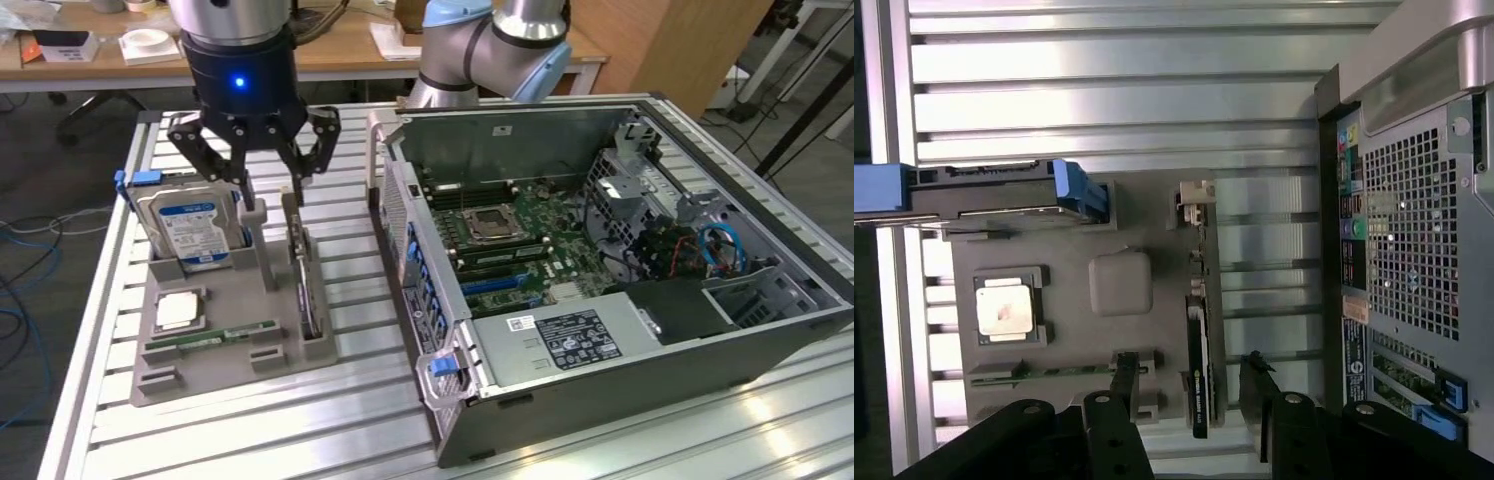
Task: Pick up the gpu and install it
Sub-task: 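Pick up the gpu and move the gpu toward the slot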
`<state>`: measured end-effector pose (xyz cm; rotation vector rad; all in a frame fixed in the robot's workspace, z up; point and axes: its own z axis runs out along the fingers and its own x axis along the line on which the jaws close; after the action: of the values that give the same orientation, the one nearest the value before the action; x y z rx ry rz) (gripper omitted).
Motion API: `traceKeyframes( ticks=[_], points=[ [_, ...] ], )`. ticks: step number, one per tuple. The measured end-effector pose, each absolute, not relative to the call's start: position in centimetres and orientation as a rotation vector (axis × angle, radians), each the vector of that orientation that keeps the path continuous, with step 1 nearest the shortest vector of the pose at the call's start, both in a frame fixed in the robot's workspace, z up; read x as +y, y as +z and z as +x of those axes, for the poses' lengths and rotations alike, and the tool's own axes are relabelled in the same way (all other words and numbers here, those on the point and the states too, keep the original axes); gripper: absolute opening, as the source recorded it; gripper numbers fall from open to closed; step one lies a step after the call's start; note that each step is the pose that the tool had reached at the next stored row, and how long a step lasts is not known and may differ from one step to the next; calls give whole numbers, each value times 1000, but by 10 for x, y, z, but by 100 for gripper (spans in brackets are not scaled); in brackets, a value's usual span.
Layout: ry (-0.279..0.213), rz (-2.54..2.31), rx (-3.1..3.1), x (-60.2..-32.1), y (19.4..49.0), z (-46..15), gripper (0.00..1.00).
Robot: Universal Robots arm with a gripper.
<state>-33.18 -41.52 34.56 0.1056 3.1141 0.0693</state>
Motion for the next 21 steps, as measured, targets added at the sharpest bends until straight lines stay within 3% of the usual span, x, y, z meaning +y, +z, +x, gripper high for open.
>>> traceKeyframes(
  ticks=[21],
  points=[
    [72, 106, 3114, -424, 314, -320, 53]
  ],
)
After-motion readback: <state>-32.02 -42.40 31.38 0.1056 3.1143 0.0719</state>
